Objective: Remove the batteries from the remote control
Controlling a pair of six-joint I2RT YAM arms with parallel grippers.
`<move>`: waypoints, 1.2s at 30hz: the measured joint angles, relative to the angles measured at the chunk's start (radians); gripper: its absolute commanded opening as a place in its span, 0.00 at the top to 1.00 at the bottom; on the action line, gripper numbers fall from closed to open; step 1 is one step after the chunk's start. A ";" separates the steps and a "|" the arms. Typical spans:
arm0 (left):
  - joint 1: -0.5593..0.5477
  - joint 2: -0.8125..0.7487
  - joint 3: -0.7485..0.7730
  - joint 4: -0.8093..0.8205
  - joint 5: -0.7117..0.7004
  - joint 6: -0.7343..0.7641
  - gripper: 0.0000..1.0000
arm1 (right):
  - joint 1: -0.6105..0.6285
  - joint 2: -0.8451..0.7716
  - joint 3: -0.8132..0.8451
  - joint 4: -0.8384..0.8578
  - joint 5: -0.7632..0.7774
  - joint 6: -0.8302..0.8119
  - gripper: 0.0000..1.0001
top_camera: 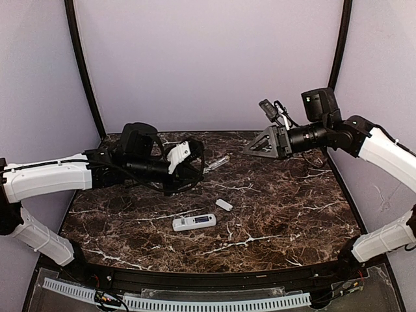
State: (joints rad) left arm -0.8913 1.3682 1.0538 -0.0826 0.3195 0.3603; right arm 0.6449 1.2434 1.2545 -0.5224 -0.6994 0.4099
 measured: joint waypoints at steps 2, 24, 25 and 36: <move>0.007 -0.006 -0.021 0.018 0.024 0.011 1.00 | -0.003 0.029 0.014 -0.002 -0.043 0.016 0.02; 0.012 -0.002 -0.032 0.036 0.077 0.010 1.00 | 0.071 0.293 0.164 -0.055 -0.150 0.100 0.34; 0.012 0.000 -0.032 0.036 0.077 0.010 1.00 | 0.076 0.298 0.167 -0.055 -0.149 0.101 0.36; 0.012 0.022 -0.028 0.023 0.053 0.002 1.00 | 0.105 0.365 0.199 -0.061 -0.134 0.134 0.54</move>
State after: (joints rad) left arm -0.8795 1.3899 1.0256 -0.0593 0.3729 0.3622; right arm 0.7498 1.6081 1.4536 -0.5835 -0.8333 0.5442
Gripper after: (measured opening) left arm 0.050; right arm 0.492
